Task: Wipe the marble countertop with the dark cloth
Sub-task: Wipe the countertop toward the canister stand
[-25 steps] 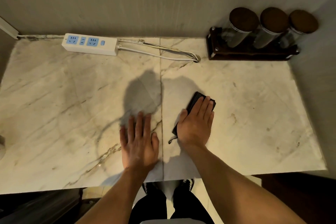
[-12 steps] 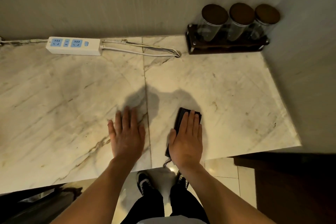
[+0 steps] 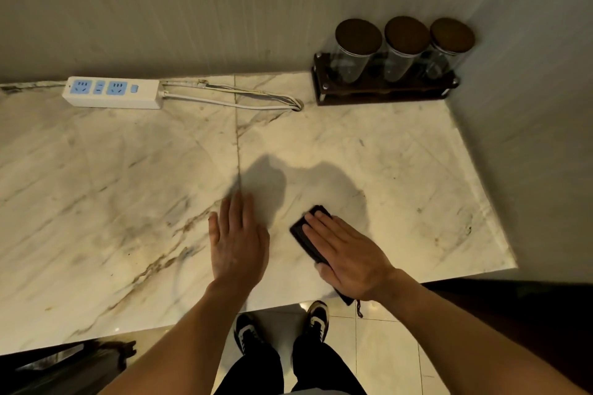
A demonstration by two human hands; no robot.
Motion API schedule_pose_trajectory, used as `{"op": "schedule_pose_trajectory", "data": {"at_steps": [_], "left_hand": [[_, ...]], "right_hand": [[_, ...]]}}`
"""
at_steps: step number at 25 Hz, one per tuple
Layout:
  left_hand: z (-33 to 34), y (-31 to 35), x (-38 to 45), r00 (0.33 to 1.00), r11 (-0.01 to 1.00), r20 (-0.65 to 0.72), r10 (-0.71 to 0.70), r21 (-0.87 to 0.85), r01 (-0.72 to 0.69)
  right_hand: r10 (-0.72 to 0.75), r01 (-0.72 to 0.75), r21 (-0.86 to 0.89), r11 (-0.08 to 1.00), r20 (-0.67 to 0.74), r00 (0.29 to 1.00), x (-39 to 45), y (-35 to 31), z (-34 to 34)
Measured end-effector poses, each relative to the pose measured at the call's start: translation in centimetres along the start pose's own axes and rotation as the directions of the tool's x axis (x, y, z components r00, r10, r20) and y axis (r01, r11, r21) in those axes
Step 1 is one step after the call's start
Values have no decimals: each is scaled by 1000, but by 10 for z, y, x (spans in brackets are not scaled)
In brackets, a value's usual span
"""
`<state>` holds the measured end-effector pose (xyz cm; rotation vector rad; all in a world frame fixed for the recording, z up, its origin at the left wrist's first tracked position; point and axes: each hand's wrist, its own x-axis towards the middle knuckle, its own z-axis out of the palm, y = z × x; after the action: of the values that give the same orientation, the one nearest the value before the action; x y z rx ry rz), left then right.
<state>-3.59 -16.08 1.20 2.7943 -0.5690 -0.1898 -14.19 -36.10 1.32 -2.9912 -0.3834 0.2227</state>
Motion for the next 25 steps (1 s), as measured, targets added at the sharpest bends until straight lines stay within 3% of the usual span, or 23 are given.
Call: {"op": "schedule_pose_trajectory", "data": {"at_steps": [10, 15, 25], "left_hand": [[17, 17, 8, 994, 984, 19, -111, 144, 107], [16, 16, 8, 997, 991, -34, -70, 112, 74], [14, 16, 11, 992, 988, 17, -126, 89, 124]], "right_hand": [[-176, 176, 0, 984, 42, 983, 35, 47, -10], [-155, 155, 7, 988, 54, 986, 59, 64, -15], [-45, 47, -31, 998, 65, 997, 111, 89, -27]]}}
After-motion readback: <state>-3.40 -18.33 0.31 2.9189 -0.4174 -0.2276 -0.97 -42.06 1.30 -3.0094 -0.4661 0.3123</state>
